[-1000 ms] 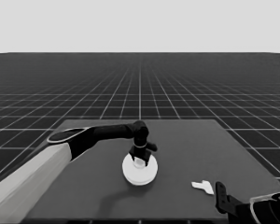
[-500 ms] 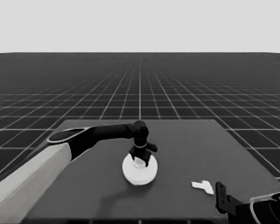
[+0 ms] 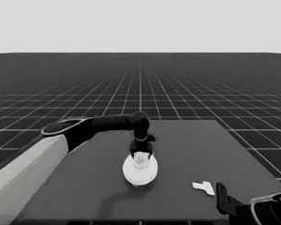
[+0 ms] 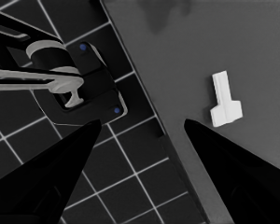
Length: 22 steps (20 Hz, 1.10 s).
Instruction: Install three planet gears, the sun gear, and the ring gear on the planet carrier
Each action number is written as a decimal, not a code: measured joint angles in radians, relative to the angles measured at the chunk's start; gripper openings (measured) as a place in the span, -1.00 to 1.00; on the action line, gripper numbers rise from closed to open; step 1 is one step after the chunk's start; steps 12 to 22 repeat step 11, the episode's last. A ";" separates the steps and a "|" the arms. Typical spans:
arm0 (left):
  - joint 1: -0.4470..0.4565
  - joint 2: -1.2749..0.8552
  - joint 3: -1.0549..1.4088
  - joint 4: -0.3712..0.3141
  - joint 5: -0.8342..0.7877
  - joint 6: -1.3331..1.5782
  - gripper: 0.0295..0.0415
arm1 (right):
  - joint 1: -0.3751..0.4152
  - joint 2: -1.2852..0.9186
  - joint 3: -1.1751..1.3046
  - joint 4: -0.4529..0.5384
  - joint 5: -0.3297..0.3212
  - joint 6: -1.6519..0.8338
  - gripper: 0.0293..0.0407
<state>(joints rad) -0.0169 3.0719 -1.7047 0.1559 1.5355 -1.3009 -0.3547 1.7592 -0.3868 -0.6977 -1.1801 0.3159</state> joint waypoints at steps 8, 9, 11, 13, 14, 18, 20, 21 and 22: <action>-0.194 -0.666 0.795 0.097 -0.557 0.898 0.98 | 0.389 0.311 -0.246 0.434 -0.314 0.718 0.74; -0.250 -0.946 0.994 0.121 -0.681 1.208 0.77 | 0.428 0.386 -0.363 0.511 -0.338 0.840 0.68; -0.299 -1.194 1.186 0.143 -0.797 1.498 0.55 | 0.449 0.453 -0.490 0.574 -0.356 0.936 0.63; -0.299 -1.194 1.186 0.143 -0.797 1.498 0.55 | 0.449 0.453 -0.490 0.574 -0.356 0.936 0.63; -0.299 -1.194 1.186 0.143 -0.797 1.498 0.55 | 0.449 0.453 -0.490 0.574 -0.356 0.936 0.63; -0.299 -1.194 1.186 0.143 -0.797 1.498 0.55 | 0.449 0.453 -0.490 0.574 -0.356 0.936 0.63; -0.299 -1.194 1.186 0.143 -0.797 1.498 0.55 | 0.449 0.453 -0.490 0.574 -0.356 0.936 0.63; -0.299 -1.194 1.186 0.143 -0.797 1.498 0.55 | 0.449 0.453 -0.490 0.574 -0.356 0.936 0.63; -0.299 -1.194 1.186 0.143 -0.797 1.498 0.55 | 0.449 0.453 -0.490 0.574 -0.356 0.936 0.63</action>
